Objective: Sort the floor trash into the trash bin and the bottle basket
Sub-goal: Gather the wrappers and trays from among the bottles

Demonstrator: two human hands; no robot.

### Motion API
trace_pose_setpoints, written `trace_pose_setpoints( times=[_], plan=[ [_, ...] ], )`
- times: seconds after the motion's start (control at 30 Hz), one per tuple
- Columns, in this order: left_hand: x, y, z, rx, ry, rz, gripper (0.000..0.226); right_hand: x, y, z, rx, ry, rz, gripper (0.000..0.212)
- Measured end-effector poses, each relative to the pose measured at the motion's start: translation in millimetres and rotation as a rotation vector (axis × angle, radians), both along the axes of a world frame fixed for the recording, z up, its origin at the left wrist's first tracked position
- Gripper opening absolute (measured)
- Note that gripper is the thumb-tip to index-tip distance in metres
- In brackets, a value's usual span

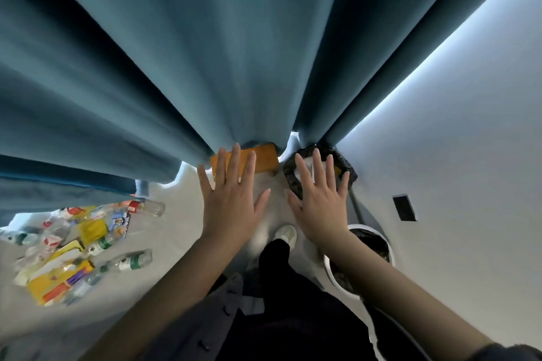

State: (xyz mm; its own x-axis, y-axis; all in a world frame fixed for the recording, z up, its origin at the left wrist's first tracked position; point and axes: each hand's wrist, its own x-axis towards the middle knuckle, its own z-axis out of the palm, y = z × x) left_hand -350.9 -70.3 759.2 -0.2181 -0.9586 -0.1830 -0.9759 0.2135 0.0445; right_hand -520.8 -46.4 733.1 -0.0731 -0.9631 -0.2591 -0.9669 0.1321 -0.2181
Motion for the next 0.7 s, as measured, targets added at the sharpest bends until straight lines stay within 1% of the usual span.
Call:
trace_pose_setpoints(
  times=[0.13, 0.37, 0.47, 0.63, 0.7],
  plan=[
    [48.0, 15.7, 21.2, -0.032, 0.020, 0.110, 0.070, 36.9, 2.7, 15.1, -0.032, 0.020, 0.057, 0.067],
    [148.8, 47.9, 54.7, -0.170, 0.095, 0.227, 0.064, 130.0, -3.0, 59.9, -0.193, 0.087, 0.134, 0.064],
    [197.1, 67.7, 63.7, -0.220, 0.087, 0.266, 0.064, 178.9, 0.1, 77.3, -0.251, 0.067, 0.157, 0.066],
    [276.6, 96.2, 69.8, -0.241, 0.073, 0.367, 0.064, 262.9, 8.7, 93.9, -0.315, 0.006, 0.211, 0.067],
    [303.6, 108.1, 72.2, -0.244, 0.084, 0.420, 0.067, 291.9, 13.7, 97.0, -0.321, -0.018, 0.246, 0.067]
  ],
)
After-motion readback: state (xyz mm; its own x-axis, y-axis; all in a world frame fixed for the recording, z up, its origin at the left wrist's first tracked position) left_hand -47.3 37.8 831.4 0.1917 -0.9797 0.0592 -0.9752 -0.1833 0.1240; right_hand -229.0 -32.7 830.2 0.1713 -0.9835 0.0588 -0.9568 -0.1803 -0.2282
